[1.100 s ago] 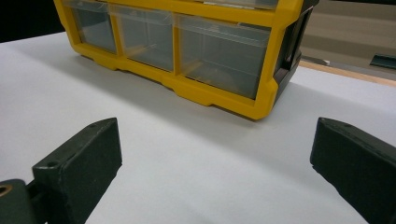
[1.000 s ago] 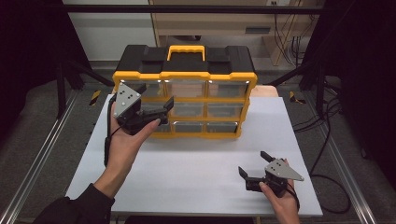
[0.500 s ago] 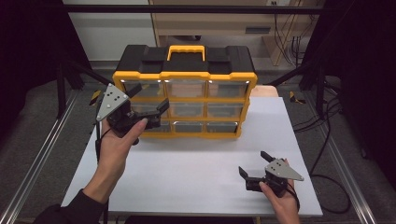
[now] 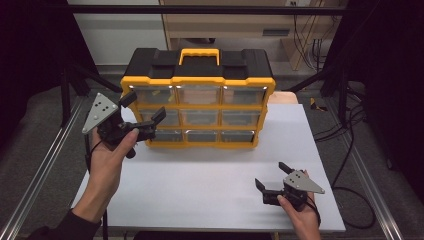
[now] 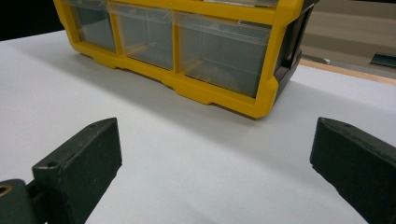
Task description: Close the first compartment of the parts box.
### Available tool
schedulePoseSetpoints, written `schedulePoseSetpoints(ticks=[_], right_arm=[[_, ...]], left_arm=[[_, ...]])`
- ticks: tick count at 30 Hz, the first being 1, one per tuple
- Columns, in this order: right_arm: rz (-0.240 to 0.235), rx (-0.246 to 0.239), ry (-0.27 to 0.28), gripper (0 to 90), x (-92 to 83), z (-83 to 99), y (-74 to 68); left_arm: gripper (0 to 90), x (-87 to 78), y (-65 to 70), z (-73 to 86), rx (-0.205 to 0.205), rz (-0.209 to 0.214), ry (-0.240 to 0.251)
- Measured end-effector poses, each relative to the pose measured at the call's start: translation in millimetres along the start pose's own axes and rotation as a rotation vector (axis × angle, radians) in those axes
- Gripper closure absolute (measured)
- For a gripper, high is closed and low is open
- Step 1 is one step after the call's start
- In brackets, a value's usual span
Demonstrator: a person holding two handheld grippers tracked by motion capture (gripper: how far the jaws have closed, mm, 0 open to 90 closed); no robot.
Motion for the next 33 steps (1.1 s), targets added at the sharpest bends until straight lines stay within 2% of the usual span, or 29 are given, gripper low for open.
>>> schedulePoseSetpoints(ticks=[4, 9, 19, 33], right_arm=[[0.002, 0.001, -0.001, 2.6, 0.0, 0.3, 0.2], [-0.002, 0.003, -0.003, 2.6, -0.1, 0.3, 0.0], [-0.002, 0.004, -0.005, 2.6, -0.1, 0.6, 0.1], [-0.006, 0.005, -0.003, 2.5, -0.5, 0.3, -0.2]], left_arm=[[0.8, -6.5, -3.8, 0.8, 0.002, -0.005, 0.003], [1.1, -14.6, -10.2, 3.4, 0.030, -0.043, 0.014], [1.0, -23.6, -19.1, 13.6, 0.019, -0.051, 0.013], [1.1, -34.6, -28.2, 40.1, 0.011, -0.063, -0.005]])
Point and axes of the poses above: each handheld gripper's, and its own axes: x roughly forward along the jaws, z roughly out of its underside, y roughly to its right, the point moved 3 cm from there along x, roughly forward along the jaws, and after that the axes turned 7 degrees about z, right-handed, at the moved point
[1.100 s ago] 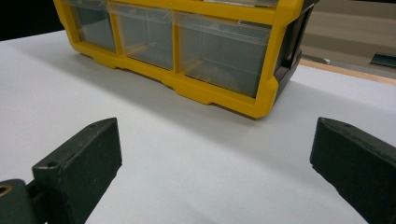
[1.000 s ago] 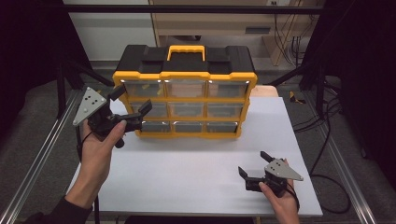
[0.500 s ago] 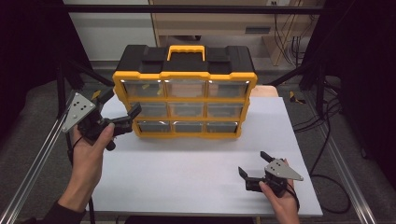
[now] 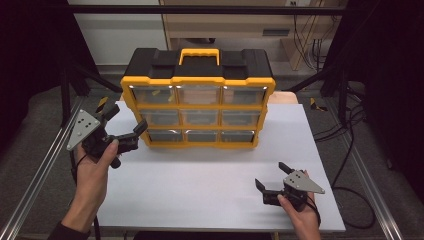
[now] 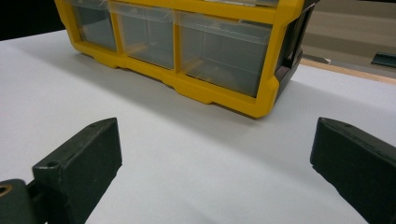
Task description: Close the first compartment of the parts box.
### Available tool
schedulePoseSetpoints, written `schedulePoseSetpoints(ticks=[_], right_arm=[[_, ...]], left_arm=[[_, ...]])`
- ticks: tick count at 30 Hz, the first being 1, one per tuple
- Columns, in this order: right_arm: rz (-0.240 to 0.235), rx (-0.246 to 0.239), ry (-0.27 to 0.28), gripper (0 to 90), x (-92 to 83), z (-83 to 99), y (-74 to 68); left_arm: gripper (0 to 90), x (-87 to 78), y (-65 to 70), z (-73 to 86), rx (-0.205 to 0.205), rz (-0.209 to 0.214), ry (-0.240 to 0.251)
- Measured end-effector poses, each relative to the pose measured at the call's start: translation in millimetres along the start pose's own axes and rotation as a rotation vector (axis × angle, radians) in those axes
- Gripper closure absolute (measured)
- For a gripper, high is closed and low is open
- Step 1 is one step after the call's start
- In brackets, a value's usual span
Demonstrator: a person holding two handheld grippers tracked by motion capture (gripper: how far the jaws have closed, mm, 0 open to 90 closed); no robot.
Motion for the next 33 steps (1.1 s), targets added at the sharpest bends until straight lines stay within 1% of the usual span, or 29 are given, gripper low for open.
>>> schedulePoseSetpoints(ticks=[3, 4, 6, 11, 13, 14, 15, 16, 18, 29, 33], right_arm=[[-0.001, 0.000, 0.000, 2.6, 0.0, 0.0, -0.1], [-0.001, 0.000, 0.000, 2.6, 0.0, 0.0, -0.2], [-0.002, 0.001, 0.000, 2.6, -0.1, 0.0, -0.3], [-0.002, 0.000, 0.000, 2.6, 0.1, 0.1, -0.4], [-0.002, 0.000, -0.001, 2.6, 0.2, 0.1, -0.6], [-0.003, 0.001, -0.001, 2.6, 0.2, 0.1, -0.6], [-0.003, 0.001, -0.001, 2.6, 0.2, 0.1, -0.6], [-0.003, 0.001, -0.001, 2.6, 0.2, 0.1, -0.6], [-0.003, 0.001, -0.001, 2.6, 0.2, 0.1, -0.6], [-0.003, 0.000, -0.002, 2.6, 0.2, 0.2, -0.8], [-0.002, -0.010, 0.000, 2.6, 0.6, 0.4, -0.7]], left_arm=[[1.1, -1.9, -1.8, 7.0, -0.012, 0.004, -0.009], [1.1, -2.8, -3.3, 9.2, -0.007, -0.004, -0.011], [1.1, -3.6, -4.8, 14.3, -0.019, -0.002, -0.018], [1.1, -5.7, -9.8, 25.2, -0.024, -0.010, -0.031], [1.1, -6.4, -11.3, 29.1, -0.019, -0.005, -0.036], [1.1, -7.0, -12.4, 30.6, -0.010, -0.011, -0.039], [1.0, -7.1, -12.7, 32.6, -0.010, -0.012, -0.041], [1.1, -7.0, -12.5, 34.8, -0.015, -0.004, -0.046], [1.1, -7.4, -12.6, 39.1, -0.011, -0.001, -0.056], [1.2, -9.4, -10.9, 63.4, -0.020, 0.007, -0.090], [1.2, -11.5, -10.7, 71.9, -0.026, 0.009, -0.100]])
Point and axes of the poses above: each handheld gripper's, and its own axes: x roughly forward along the jaws, z roughly out of its underside, y roughly to its right, the point moved 3 cm from there along x, roughly forward along the jaws, and after that the axes turned 7 degrees about z, right-handed, at the moved point
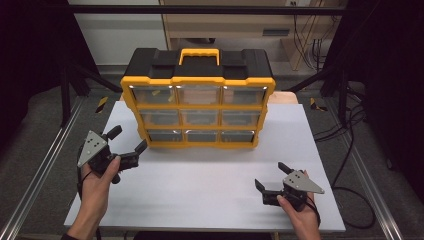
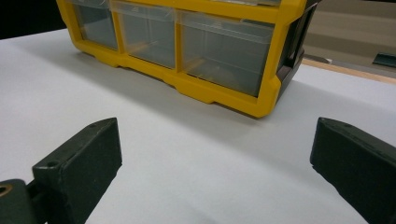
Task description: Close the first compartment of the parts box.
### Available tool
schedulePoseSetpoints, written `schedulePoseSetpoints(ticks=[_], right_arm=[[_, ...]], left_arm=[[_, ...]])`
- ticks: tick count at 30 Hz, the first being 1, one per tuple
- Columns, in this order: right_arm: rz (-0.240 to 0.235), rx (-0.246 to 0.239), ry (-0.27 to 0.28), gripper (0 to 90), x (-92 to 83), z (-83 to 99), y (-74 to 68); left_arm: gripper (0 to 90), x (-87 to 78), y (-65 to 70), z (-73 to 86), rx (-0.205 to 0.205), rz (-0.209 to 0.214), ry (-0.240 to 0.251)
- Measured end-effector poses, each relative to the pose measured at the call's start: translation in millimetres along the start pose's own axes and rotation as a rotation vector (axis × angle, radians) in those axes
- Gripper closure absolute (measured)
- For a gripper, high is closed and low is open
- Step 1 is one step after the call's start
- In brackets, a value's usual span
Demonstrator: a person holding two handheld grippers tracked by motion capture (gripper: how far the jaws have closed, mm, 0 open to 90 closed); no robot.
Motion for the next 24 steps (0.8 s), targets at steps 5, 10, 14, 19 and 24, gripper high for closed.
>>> schedulePoseSetpoints(ticks=[5, 10, 14, 19, 24], right_arm=[[0.000, 0.000, -0.001, 2.7, 0.0, 0.0, -0.2], [-0.001, -0.001, -0.002, 2.6, 0.0, 0.0, -0.4], [-0.001, -0.003, 0.000, 2.6, -0.2, 0.0, -0.1], [0.000, -0.009, 0.002, 2.6, -0.3, 0.0, -0.3], [0.000, -0.012, 0.002, 2.6, 0.0, 0.1, -0.6]], left_arm=[[1.3, -0.9, -0.4, 11.8, -0.014, 0.001, -0.017], [1.3, -2.0, -1.0, 18.5, -0.023, 0.001, -0.021], [1.4, -5.3, -3.8, 22.0, -0.024, -0.006, -0.025], [1.5, -9.3, -8.0, 29.2, -0.025, -0.023, -0.031], [1.6, -12.7, -10.6, 35.8, -0.033, -0.024, -0.034]])
Point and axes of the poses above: each handheld gripper's, and its own axes: x roughly forward along the jaws, z roughly out of its underside, y roughly to its right, the point moved 3 cm from there along x, roughly forward along the jaws, and after that the axes turned 7 degrees about z, right-handed, at the moved point
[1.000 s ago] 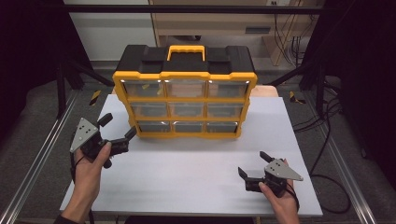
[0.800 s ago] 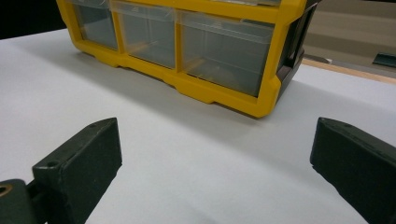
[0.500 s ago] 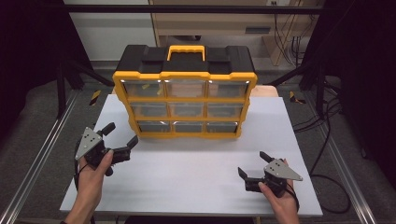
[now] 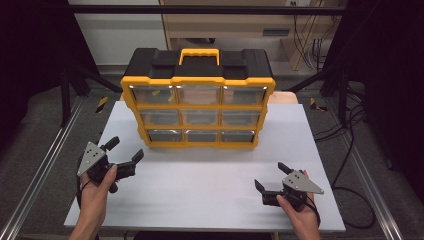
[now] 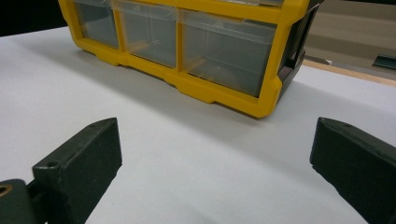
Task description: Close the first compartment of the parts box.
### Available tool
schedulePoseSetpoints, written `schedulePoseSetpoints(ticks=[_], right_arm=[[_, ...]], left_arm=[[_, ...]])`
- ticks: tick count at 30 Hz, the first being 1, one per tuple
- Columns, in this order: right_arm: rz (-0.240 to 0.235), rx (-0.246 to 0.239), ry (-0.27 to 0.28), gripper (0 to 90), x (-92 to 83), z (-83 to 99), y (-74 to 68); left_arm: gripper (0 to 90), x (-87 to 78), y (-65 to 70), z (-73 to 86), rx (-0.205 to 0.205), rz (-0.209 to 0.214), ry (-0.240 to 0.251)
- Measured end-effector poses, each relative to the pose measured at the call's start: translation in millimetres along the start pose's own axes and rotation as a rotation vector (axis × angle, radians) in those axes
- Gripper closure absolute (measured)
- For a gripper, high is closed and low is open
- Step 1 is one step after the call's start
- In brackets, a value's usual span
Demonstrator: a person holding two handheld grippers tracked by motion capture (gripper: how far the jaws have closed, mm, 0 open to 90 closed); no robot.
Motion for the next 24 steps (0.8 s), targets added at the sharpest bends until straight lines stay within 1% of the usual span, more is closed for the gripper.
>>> schedulePoseSetpoints(ticks=[2, 8, 11, 14, 19, 24], right_arm=[[0.000, 0.001, -0.001, 2.6, 0.0, 0.1, -0.1], [-0.001, 0.000, -0.001, 2.7, 0.0, 0.1, -0.3], [-0.001, 0.000, -0.001, 2.6, -0.1, 0.2, -0.3], [-0.001, 0.002, -0.002, 2.6, 0.0, 0.2, -0.6], [-0.001, 0.002, -0.003, 2.6, -0.1, 0.2, -0.6], [-0.001, 0.001, -0.002, 2.6, -0.1, 0.2, -0.6]], left_arm=[[1.6, -1.2, -0.9, 2.6, -0.004, -0.003, 0.000], [1.7, -3.8, -1.8, 9.2, 0.011, -0.005, -0.011], [1.8, -5.0, -1.3, 11.6, 0.030, -0.004, -0.020], [1.8, -6.0, -0.9, 14.1, 0.039, -0.003, -0.026], [1.8, -7.2, -0.3, 19.2, 0.035, 0.001, -0.027], [1.8, -9.1, 0.1, 23.3, 0.042, 0.004, -0.033]])
Point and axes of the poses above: each handheld gripper's, and its own axes: x roughly forward along the jaws, z roughly out of its underside, y roughly to its right, the point moved 3 cm from there along x, roughly forward along the jaws, and after that the axes turned 7 degrees about z, right-handed, at the moved point
